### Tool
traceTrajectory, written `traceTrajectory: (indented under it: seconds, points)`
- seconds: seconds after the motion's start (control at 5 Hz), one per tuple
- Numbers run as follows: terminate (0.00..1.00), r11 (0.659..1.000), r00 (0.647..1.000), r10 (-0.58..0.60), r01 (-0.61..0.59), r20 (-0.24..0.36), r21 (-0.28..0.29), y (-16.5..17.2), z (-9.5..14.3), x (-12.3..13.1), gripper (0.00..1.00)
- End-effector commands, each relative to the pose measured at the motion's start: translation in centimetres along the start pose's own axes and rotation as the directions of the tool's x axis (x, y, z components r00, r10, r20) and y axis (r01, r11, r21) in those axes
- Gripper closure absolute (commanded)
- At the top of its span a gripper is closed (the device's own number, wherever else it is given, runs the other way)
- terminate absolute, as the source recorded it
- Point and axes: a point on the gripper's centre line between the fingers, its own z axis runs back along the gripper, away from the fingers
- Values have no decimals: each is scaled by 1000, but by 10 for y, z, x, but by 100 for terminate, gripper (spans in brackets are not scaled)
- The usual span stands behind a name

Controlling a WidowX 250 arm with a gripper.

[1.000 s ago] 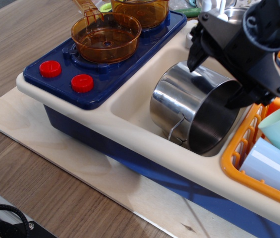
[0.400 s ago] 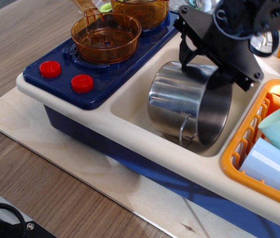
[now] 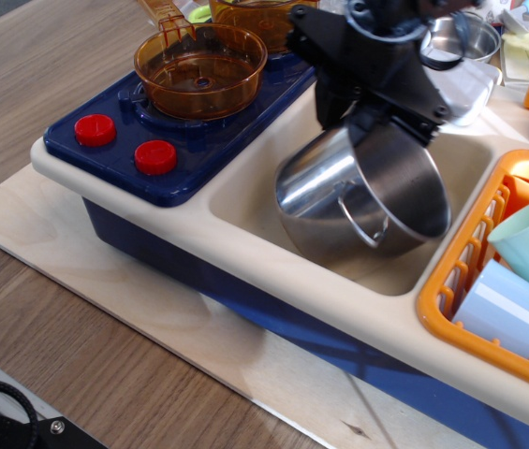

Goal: Flip pot upright which is in sink

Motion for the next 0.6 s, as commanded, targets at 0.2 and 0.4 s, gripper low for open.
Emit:
traceTrajectory:
  seconds: [0.2,0.4]
  points:
    - [0,991,994,46,-34,95,-130,2,9,5,0]
    - [100,991,994,46,-34,95,-130,2,9,5,0]
